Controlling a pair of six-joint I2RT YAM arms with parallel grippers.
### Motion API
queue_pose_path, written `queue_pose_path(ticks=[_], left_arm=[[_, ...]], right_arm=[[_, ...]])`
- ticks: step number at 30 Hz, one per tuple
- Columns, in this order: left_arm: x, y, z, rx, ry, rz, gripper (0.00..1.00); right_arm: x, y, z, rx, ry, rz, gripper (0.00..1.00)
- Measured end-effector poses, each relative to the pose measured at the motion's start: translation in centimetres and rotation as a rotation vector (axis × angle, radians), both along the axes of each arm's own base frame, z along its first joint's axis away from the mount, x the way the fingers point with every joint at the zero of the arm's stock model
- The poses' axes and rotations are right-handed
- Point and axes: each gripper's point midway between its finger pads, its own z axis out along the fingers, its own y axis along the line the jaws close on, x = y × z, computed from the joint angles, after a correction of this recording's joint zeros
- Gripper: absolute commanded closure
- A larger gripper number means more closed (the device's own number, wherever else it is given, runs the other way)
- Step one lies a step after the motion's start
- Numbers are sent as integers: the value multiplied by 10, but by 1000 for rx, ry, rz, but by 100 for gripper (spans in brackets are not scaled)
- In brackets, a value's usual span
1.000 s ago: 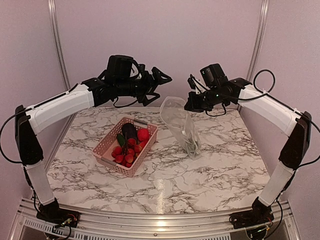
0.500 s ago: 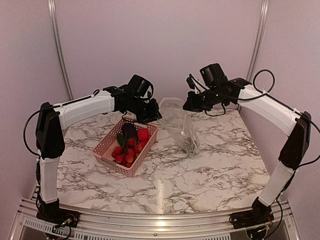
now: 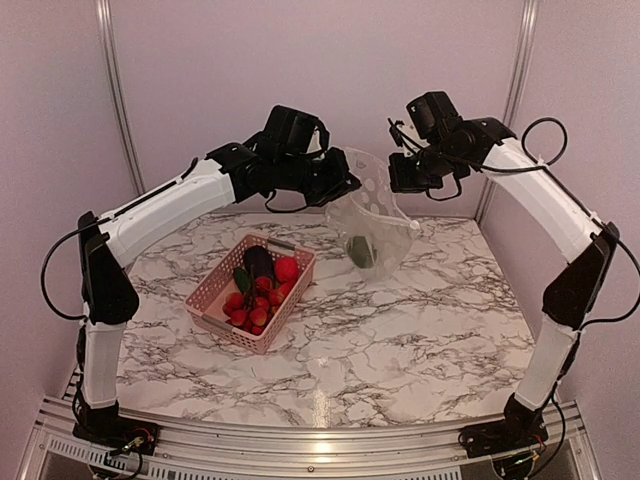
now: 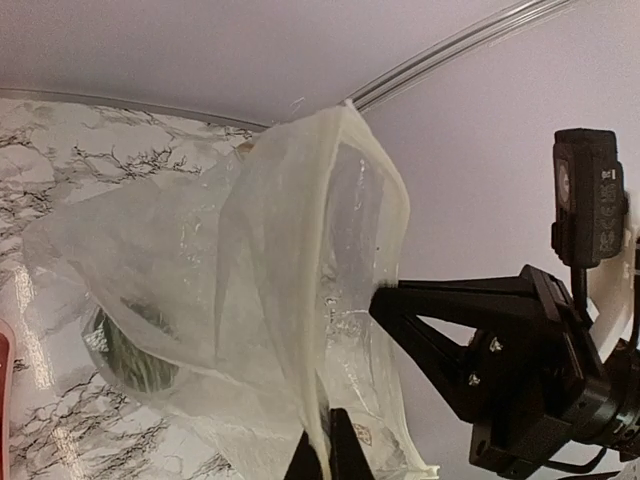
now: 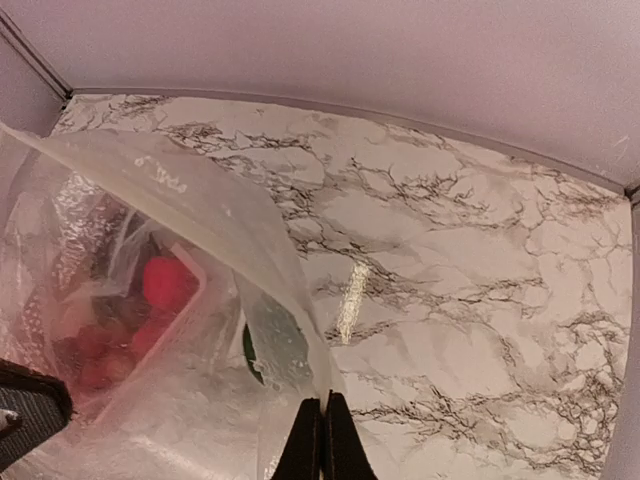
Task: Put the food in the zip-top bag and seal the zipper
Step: Adjust the zipper food storage bag at the center of the board, then pick up the fake vegetable from the bin.
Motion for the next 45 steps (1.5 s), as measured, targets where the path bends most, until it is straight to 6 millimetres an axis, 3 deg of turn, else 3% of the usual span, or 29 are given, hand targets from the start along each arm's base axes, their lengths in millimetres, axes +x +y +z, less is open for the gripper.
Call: queue_pose_path(ticks=[3,6,7,13,17,19,21,24,28,30,33,35,37,42,45], left_arm=[[1,-2,-14,9,21,0,60],[6,-1,-35,44,40,1,5],[6,-1,-39,54,38,-3,2],[6,11,-48,119,-5,-11,1],[-10,38,-56,185,-20,-24,1],[-16,55,-55,215,-39,-14,1],[-20,73,-54,249,-68,6,1],[-22,93,-46,295,-125,41,1],[-9,125,-41,386,-169,168,1],[-2,135,-46,418,-184,194,1],[0,169,-80,375,-161,269,2],[-6,207,-113,371,-89,339,9],[4,229,-122,383,-49,405,19],[22,231,-103,375,-28,475,36],[17,233,-111,377,41,500,41]], right_arm=[[0,-30,-33,-34,78,-63,100],[4,-46,-46,-58,104,-103,100],[5,-48,-45,-61,101,-111,100],[10,-76,-20,-65,28,-173,100],[11,-86,3,-45,-38,-195,100],[10,-85,3,-29,-54,-190,100],[4,-82,-12,-12,-31,-171,100],[-6,-75,-53,4,51,-142,100],[-31,-58,-119,-14,197,-84,100],[-43,-48,-134,-15,238,-50,100],[-50,-34,-138,3,249,-10,100],[-48,-28,-135,21,237,1,100],[-47,-26,-133,35,230,8,100],[-46,-23,-131,50,224,15,100],[-46,-21,-130,56,225,21,100]])
